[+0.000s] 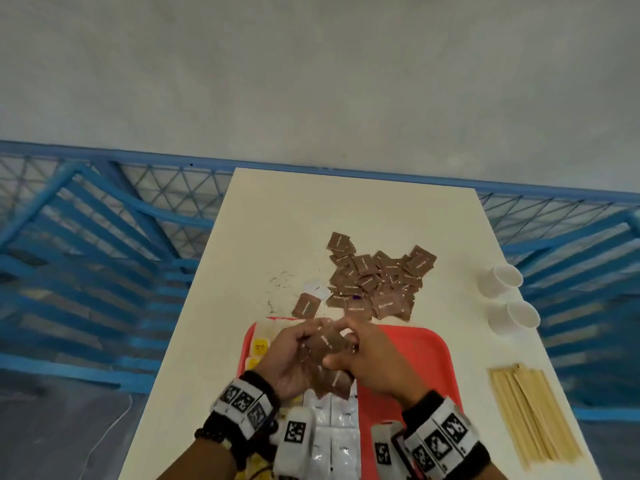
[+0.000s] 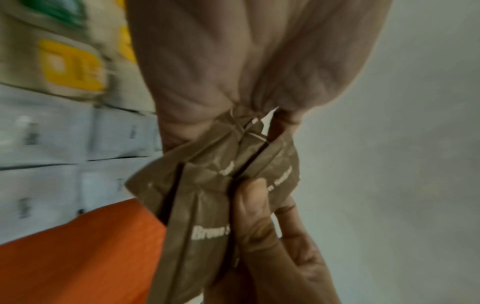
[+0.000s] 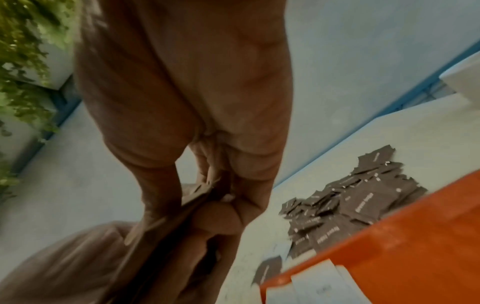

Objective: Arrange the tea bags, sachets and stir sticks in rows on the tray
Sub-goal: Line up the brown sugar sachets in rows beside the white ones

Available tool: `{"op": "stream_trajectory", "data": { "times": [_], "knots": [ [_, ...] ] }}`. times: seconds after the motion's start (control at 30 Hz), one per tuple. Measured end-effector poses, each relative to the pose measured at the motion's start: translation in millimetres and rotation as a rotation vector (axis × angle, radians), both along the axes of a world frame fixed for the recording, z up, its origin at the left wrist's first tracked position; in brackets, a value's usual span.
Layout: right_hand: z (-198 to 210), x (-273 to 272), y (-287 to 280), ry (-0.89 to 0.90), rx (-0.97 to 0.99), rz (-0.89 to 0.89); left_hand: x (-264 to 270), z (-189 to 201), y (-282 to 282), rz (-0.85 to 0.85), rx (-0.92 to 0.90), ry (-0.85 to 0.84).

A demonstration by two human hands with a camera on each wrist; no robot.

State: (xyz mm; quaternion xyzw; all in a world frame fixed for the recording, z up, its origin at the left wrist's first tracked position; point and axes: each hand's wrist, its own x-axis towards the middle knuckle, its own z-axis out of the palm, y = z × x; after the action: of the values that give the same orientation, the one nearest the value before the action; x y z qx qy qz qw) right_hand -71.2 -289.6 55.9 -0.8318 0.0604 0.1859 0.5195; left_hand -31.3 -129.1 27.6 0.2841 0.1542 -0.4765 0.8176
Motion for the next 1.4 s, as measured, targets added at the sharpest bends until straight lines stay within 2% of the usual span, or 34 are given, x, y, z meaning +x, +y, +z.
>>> {"op": "stream_trajectory", "data": {
  "times": [0.1, 0.2, 0.4, 0.53, 0.63, 0.77, 0.93, 1.1, 1.27, 1.33, 1.4],
  "knots": [
    [-10, -20, 8, 0.013, -0.055, 0.095, -31, -12, 11, -0.028, -0.030, -0.008],
    [-9, -31, 13, 0.004, -0.126, 0.138, -48, -16, 16, -0.097, 0.007, -0.143],
    [-11, -48, 23, -0.159, -0.304, -0.106, -60, -12, 6, 0.073, 0.330, -0.203],
    [-10, -65, 12, -0.063, -0.171, -0.308, -64, -6, -1, 0.181, 0.436, -0.273],
    [-8, -84, 8, 0.034, -0.018, -0.315, -69, -1, -9, 0.270, 0.469, -0.328],
    [-7, -97, 0, -0.023, 0.138, -0.387, -76, 0, -13, 0.272, 0.438, -0.348],
    [4, -103, -24, -0.034, 0.288, -0.445, -73, 14, 9, 0.125, 0.421, -0.397],
    [14, -98, -24, -0.089, 0.459, -0.509, -76, 36, 15, -0.122, 0.486, -0.678],
    [14, -102, -9, -0.074, 0.593, -0.510, -84, 42, 6, -0.099, 0.621, -0.838],
    [18, -105, -9, -0.080, 0.602, -0.457, -84, 43, 10, -0.164, 0.691, -0.900],
    [23, -106, -14, -0.106, 0.551, -0.410, -83, 47, 15, -0.308, 0.742, -0.996]
  ]
}}
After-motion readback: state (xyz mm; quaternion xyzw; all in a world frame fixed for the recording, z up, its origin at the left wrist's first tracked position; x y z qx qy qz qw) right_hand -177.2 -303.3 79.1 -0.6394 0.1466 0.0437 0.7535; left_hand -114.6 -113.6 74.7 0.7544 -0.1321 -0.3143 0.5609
